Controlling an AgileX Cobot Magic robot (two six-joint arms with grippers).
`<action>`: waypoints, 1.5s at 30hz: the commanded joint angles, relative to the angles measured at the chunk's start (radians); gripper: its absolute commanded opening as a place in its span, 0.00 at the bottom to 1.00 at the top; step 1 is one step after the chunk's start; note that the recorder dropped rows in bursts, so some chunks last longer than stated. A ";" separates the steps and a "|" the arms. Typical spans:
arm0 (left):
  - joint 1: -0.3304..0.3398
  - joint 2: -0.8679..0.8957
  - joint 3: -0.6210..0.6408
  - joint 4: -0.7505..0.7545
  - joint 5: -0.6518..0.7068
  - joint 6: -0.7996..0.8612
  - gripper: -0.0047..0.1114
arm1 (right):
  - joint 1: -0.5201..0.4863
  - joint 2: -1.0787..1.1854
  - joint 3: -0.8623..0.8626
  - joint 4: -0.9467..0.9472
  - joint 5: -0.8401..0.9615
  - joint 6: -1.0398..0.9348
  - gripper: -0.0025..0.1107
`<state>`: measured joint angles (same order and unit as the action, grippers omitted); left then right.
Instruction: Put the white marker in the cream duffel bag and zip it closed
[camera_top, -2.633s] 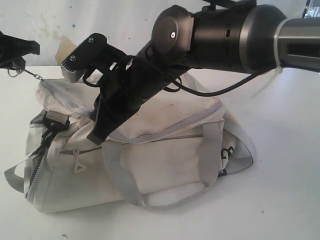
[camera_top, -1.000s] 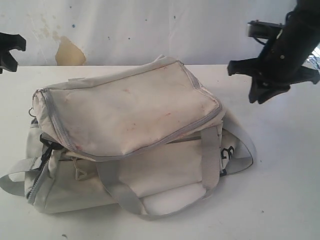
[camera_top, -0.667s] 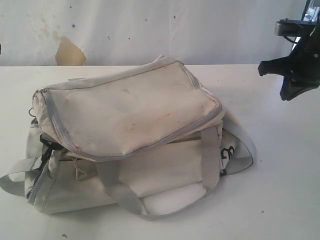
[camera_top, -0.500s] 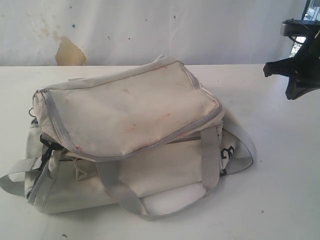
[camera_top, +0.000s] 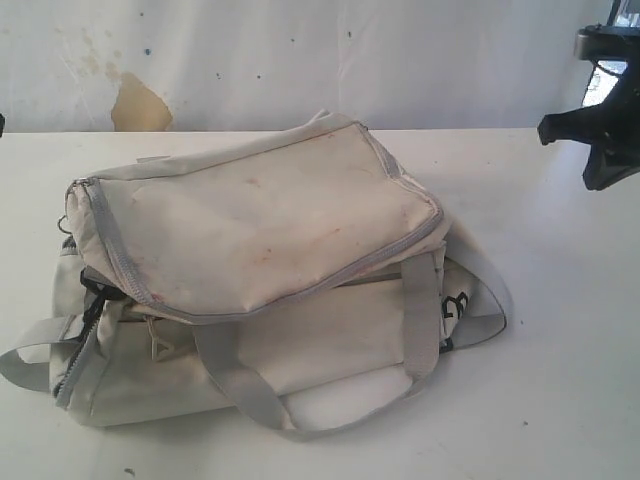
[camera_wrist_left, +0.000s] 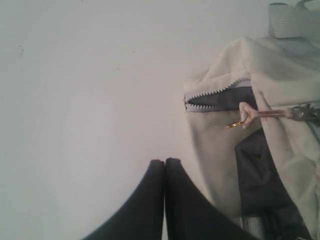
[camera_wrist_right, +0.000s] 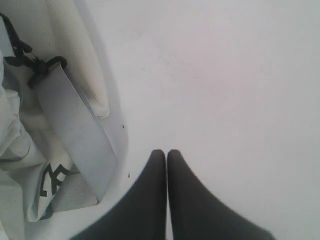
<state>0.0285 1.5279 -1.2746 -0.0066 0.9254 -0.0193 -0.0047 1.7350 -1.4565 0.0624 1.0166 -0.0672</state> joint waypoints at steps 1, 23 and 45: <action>-0.002 -0.027 0.006 0.007 -0.008 -0.009 0.04 | -0.007 -0.057 0.002 -0.017 0.004 -0.010 0.02; -0.002 -0.548 0.046 0.016 -0.047 0.044 0.04 | -0.007 -0.546 0.002 -0.033 0.030 -0.060 0.02; -0.002 -1.278 0.055 0.014 0.096 0.080 0.04 | -0.002 -1.392 0.179 -0.078 0.125 -0.089 0.02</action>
<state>0.0285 0.3096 -1.2331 0.0000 1.0165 0.0580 -0.0063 0.4241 -1.3445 0.0000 1.1326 -0.1456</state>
